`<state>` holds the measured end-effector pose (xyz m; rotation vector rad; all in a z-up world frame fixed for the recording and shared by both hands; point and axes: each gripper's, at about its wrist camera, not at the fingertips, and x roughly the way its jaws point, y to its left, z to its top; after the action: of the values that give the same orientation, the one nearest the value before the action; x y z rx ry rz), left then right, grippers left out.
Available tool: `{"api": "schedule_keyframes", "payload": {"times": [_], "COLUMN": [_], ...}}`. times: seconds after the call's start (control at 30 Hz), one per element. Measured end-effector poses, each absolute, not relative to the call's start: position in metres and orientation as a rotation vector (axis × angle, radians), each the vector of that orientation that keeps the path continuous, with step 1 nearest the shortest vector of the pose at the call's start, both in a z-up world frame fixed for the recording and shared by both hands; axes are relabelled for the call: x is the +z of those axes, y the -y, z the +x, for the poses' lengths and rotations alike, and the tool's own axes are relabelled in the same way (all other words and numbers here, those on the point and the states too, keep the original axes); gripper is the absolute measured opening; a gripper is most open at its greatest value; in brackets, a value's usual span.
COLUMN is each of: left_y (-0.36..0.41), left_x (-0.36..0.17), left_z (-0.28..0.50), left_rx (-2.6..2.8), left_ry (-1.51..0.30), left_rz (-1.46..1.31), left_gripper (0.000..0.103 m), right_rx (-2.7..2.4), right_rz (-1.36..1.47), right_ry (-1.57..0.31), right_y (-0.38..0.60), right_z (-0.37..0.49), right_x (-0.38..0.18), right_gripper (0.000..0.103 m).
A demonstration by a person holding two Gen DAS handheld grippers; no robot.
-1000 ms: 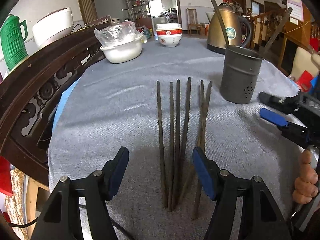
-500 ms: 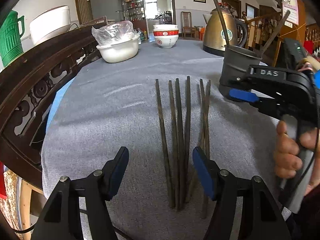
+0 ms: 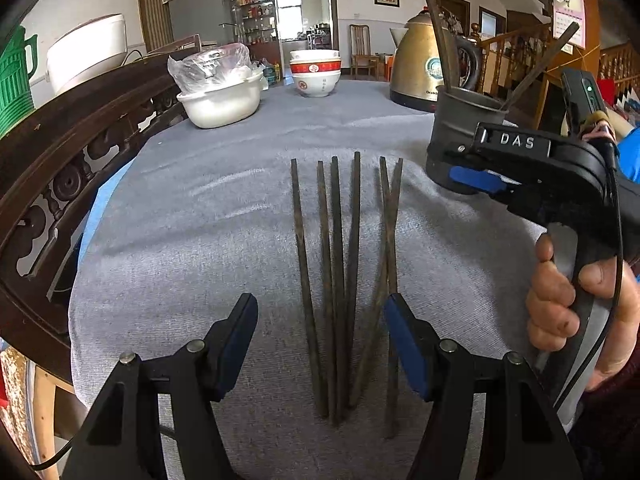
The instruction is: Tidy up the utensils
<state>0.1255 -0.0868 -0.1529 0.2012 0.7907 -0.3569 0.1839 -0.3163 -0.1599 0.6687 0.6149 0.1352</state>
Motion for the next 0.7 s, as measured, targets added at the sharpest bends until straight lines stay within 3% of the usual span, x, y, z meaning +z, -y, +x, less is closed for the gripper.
{"api": "schedule_keyframes", "payload": {"times": [0.7], "left_y": [0.037], "left_x": [-0.148], "left_z": [0.151], "left_rx": [-0.261], "left_ry": [-0.862], "left_rz": [0.063], "left_gripper": [0.067], "right_rx": [0.190], "right_rz": [0.596], "right_ry": [-0.688], "right_y": [0.302], "right_z": [0.187], "right_x": [-0.161], "right_gripper": [0.041]}}
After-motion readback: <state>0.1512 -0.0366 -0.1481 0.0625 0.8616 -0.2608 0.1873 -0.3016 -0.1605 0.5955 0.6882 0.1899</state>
